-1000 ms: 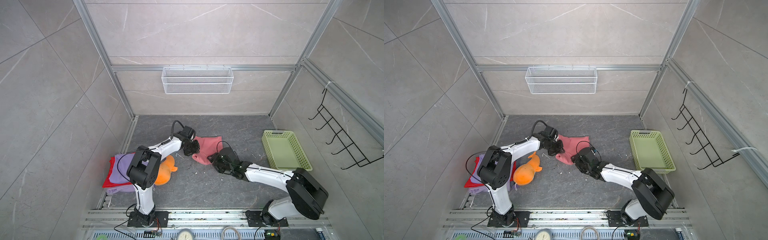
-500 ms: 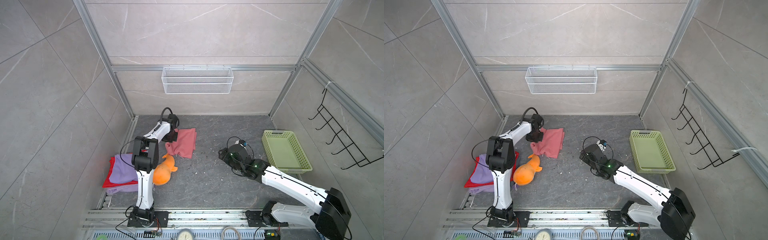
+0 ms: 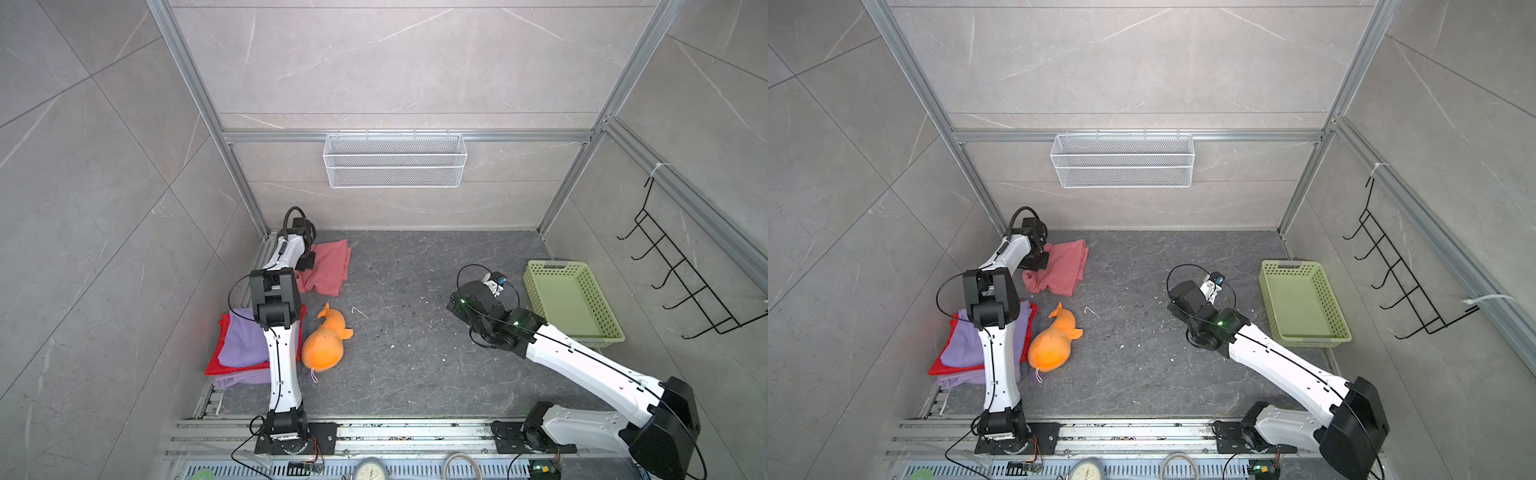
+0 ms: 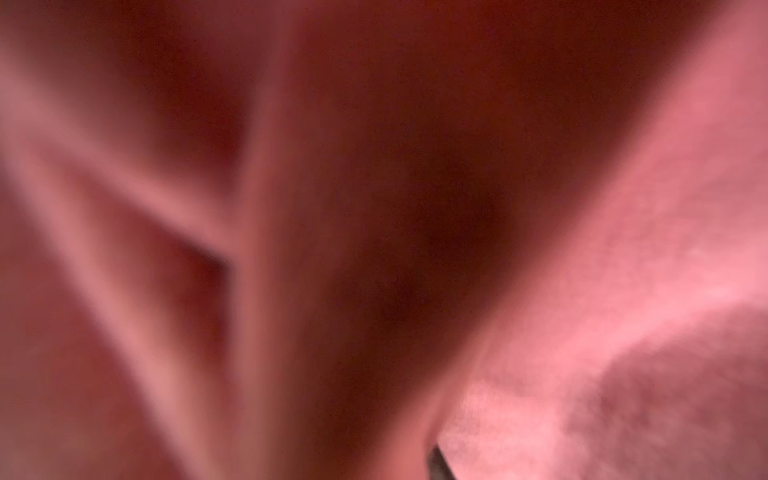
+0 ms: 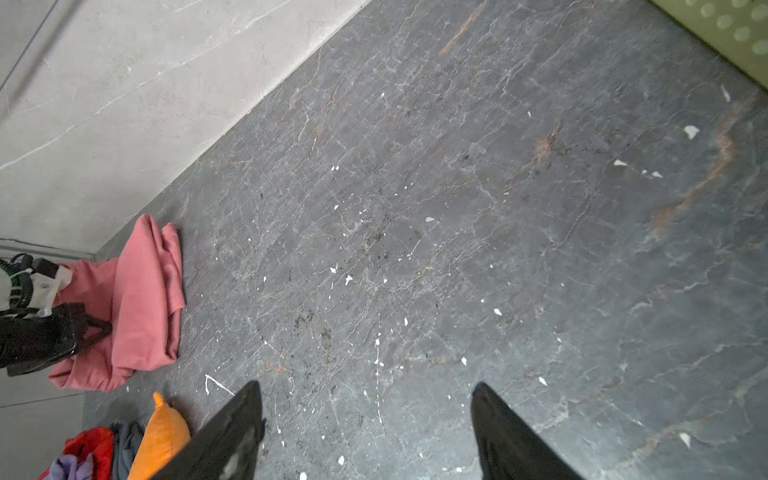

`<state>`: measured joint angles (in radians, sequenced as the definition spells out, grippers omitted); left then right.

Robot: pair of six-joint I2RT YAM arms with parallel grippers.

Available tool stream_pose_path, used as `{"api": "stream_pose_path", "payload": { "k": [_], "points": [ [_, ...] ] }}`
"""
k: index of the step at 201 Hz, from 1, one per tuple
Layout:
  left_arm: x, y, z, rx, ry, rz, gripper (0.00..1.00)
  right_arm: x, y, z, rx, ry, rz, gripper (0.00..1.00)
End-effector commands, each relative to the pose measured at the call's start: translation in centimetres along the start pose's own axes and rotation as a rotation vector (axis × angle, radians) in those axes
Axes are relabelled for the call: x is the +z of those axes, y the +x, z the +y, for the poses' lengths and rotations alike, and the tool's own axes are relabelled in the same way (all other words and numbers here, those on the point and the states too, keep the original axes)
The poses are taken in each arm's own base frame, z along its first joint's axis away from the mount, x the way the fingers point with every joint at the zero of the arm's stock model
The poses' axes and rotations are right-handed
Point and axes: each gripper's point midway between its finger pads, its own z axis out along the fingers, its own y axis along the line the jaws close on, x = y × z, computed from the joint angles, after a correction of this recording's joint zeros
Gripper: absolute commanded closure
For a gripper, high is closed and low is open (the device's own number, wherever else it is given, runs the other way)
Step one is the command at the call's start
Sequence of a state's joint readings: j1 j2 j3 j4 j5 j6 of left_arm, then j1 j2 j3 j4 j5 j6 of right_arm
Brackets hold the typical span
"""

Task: Fold and stack the t-shirts

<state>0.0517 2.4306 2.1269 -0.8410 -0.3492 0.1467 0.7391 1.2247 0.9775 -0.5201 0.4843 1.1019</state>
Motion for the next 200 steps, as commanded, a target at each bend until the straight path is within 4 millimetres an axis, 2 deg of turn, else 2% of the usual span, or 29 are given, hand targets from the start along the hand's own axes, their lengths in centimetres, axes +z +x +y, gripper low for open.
{"api": "stream_pose_path", "payload": {
  "k": [1, 26, 43, 94, 133, 136, 152, 185, 200],
  "points": [
    [0.0, -2.5, 2.0, 0.004, -0.010, -0.077, 1.00, 0.4, -0.6, -0.1, -0.047, 0.058, -0.015, 0.20],
    [0.8, -3.4, 3.5, -0.005, -0.025, -0.086, 1.00, 1.0, -0.6, 0.7, -0.049, 0.064, -0.007, 0.20],
    [1.0, -3.6, 3.7, -0.007, -0.030, -0.089, 1.00, 1.3, -0.4, 1.0, -0.052, 0.065, -0.001, 0.20],
    [0.3, -2.8, 2.8, -0.050, 0.029, -0.085, 1.00, 2.3, 0.3, 1.3, -0.051, 0.066, 0.033, 0.20],
    [-5.4, -2.8, 0.9, -0.094, 0.199, -0.132, 1.00, 2.7, 0.8, 1.3, -0.044, 0.052, 0.051, 0.20],
    [-7.1, -3.2, 1.2, -0.101, 0.208, -0.161, 1.00, 2.8, 0.9, 1.3, -0.044, 0.050, 0.053, 0.20],
    [-10.7, -3.0, 0.5, -0.113, 0.265, -0.182, 1.00, 2.8, 1.3, 1.3, -0.036, 0.031, 0.062, 0.20],
    [-16.4, -0.8, -1.6, -0.023, 0.260, -0.158, 1.00, 3.0, 2.0, 0.8, -0.020, -0.005, 0.074, 0.20],
    [-18.1, 0.3, -1.5, 0.006, 0.214, -0.146, 1.00, 2.9, 2.2, 0.6, -0.020, -0.023, 0.075, 0.20]
  ]
}}
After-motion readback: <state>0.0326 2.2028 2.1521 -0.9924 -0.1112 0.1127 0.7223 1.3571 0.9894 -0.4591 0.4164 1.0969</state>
